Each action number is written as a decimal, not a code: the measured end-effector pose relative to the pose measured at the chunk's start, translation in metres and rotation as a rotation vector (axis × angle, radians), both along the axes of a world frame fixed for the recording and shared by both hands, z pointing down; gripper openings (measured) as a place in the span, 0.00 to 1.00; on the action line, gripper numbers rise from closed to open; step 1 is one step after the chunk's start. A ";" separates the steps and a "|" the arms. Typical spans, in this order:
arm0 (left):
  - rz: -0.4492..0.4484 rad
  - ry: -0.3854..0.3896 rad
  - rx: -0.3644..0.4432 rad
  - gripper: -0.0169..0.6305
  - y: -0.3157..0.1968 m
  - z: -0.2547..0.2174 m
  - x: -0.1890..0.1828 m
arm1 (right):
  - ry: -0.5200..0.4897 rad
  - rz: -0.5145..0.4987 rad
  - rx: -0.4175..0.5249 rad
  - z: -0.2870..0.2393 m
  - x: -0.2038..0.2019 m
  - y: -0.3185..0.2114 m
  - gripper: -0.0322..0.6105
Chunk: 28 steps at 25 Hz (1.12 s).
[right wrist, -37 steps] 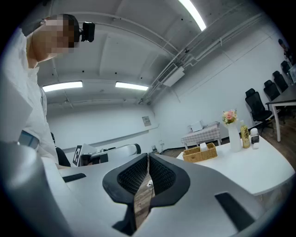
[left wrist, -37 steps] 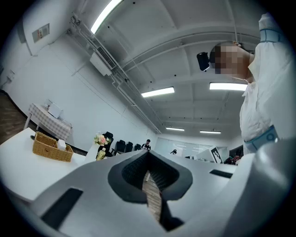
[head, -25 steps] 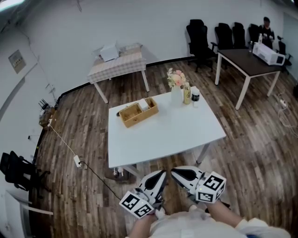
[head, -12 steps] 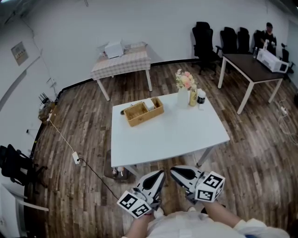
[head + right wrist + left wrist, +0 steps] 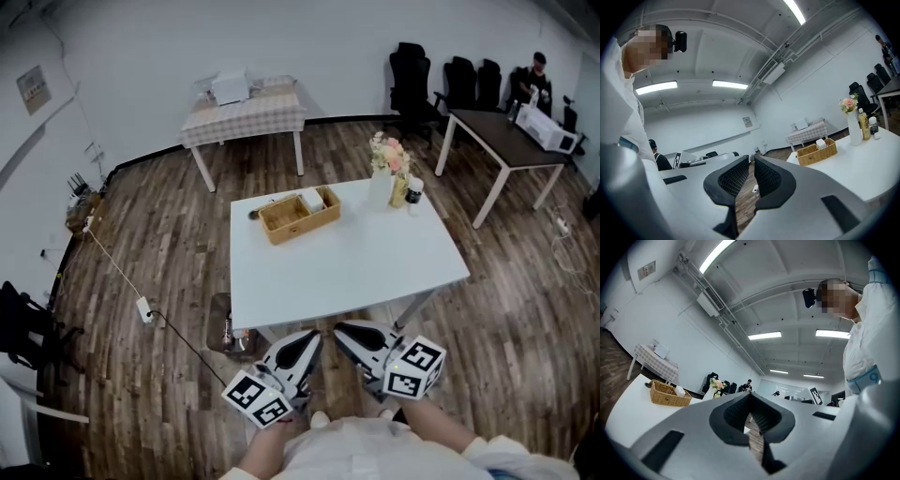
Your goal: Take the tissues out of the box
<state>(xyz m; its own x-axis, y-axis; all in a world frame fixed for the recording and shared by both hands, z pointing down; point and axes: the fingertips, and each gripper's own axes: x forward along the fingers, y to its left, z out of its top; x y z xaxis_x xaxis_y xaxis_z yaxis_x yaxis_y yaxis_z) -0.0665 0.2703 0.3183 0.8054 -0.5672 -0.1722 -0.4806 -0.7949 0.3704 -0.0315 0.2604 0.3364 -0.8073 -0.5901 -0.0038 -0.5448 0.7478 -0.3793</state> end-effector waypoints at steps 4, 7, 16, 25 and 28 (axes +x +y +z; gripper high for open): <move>0.016 0.006 0.004 0.03 -0.006 0.001 -0.017 | 0.011 0.015 0.007 0.001 -0.018 -0.002 0.12; 0.033 0.013 -0.001 0.03 -0.013 0.003 -0.019 | 0.015 0.031 0.007 0.002 -0.020 -0.009 0.12; 0.034 0.018 -0.013 0.03 -0.076 0.011 -0.008 | 0.004 0.026 0.010 0.007 -0.010 -0.079 0.12; 0.017 0.002 -0.006 0.03 -0.180 0.007 0.013 | 0.036 0.002 0.040 0.008 0.008 -0.189 0.12; 0.005 -0.005 -0.018 0.03 -0.209 0.011 0.019 | 0.046 -0.003 0.034 0.012 0.014 -0.216 0.12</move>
<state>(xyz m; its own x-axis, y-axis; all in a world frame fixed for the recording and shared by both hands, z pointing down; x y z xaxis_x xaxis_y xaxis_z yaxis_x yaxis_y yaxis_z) -0.0472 0.0610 0.3297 0.8091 -0.5658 -0.1586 -0.4782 -0.7908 0.3821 -0.0176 0.0441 0.3488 -0.8091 -0.5874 0.0140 -0.5586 0.7616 -0.3284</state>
